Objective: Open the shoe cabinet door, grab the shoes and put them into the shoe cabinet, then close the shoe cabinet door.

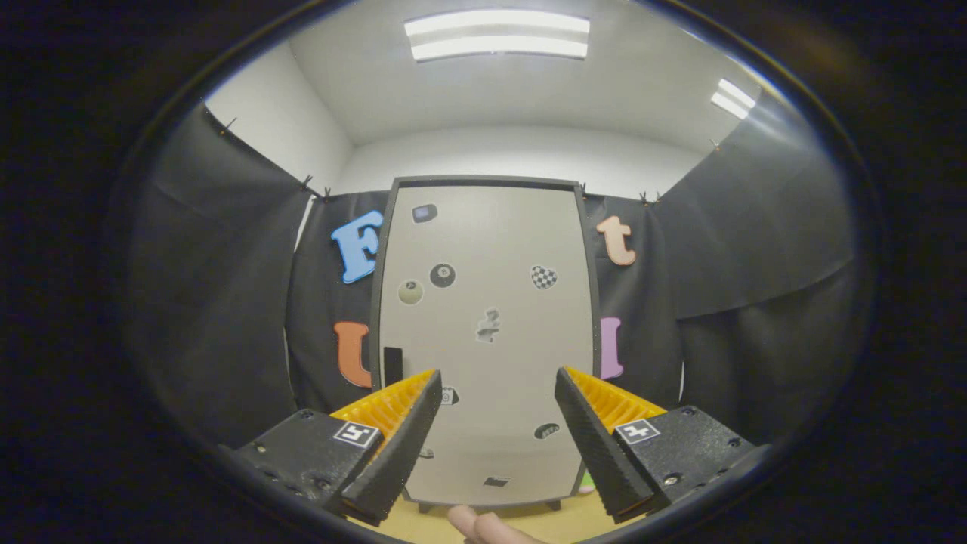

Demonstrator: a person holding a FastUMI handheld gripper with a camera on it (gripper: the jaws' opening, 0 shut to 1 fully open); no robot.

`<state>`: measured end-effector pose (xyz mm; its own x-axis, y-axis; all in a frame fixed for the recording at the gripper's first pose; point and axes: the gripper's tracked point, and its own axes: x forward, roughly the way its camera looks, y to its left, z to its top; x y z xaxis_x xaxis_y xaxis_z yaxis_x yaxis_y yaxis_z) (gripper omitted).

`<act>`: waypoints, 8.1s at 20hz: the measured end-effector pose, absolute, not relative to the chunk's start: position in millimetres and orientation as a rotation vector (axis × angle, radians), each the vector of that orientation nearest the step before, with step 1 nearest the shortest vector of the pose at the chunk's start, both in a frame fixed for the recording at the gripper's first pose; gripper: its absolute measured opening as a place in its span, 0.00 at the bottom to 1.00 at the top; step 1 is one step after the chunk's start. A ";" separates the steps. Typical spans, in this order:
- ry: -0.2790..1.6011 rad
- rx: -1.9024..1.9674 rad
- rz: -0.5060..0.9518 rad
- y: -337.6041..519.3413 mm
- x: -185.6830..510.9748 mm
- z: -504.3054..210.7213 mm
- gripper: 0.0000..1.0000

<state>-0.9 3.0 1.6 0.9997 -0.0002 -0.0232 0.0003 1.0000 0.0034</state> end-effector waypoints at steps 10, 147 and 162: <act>0.148 -0.026 0.039 39.4 32.3 -30.9 0.99; 0.173 -0.011 0.016 81.6 -6.5 -142.2 1.00; 0.615 0.069 0.095 113.1 59.6 -394.9 1.00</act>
